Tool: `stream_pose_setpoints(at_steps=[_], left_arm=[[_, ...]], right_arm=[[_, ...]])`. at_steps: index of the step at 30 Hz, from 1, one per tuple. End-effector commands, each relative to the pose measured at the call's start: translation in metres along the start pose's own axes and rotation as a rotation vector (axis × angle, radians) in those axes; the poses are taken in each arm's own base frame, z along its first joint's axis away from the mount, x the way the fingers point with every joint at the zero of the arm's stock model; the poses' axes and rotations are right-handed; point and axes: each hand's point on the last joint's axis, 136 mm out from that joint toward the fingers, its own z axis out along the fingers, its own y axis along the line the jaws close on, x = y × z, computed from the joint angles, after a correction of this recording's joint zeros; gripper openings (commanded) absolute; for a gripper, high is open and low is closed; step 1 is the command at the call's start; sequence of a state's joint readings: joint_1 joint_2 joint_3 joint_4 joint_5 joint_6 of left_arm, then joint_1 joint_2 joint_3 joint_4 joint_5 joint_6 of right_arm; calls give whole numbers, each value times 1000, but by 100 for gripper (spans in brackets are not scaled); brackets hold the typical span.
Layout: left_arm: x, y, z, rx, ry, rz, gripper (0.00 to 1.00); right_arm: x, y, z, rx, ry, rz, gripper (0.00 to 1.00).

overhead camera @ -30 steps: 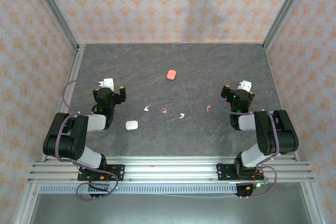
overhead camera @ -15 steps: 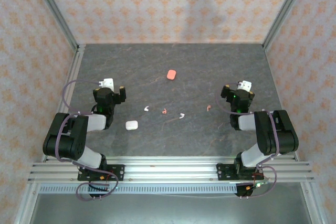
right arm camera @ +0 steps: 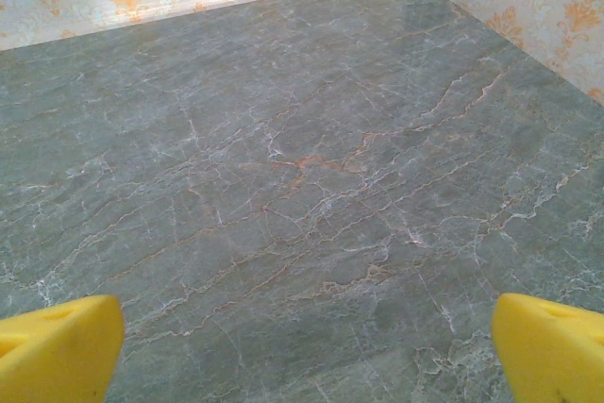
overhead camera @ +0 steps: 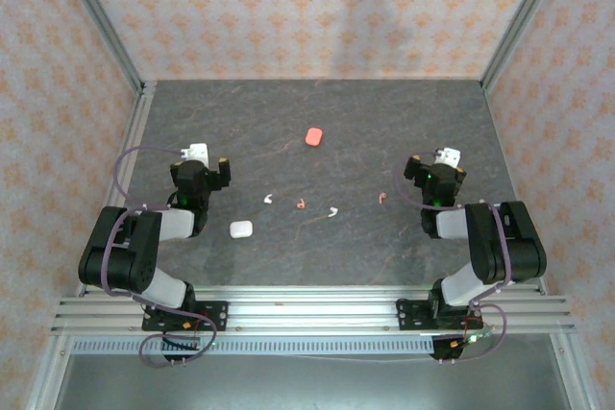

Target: Insert wireless bluetooth earbuds into charging case

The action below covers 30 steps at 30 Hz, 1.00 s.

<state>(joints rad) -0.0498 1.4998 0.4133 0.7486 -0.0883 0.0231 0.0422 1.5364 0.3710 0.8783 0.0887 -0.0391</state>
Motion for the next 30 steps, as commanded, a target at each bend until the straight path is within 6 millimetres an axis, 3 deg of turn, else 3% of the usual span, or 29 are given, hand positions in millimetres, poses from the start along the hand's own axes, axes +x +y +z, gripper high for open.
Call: stream_pose_setpoints(at_steps=[1,9,13,16,22,25,30], left_arm=[[-6,1,2,-5,-6,-15,100],[-9,0,2,-2,4,-11,98],[-25,1,3,-17,55,-4,99],[-29,1,4,-25,168,30,99],[-50,-1,-6,-13,202,-50,100],[-59,-5,-8,-1,243,-92,100],[-58,-13,-4,15,335,-141,100]], right_arm=[[-6,2,3,-6,-14,-7,99],[-15,0,-12,-20,-80,14,99],[-27,-1,-25,-27,-105,17,99],[-37,-2,-31,-13,-62,32,99],[-49,0,-32,29,114,167,100],[-50,15,-26,-1,238,213,100],[-49,61,-11,-51,363,177,99]])
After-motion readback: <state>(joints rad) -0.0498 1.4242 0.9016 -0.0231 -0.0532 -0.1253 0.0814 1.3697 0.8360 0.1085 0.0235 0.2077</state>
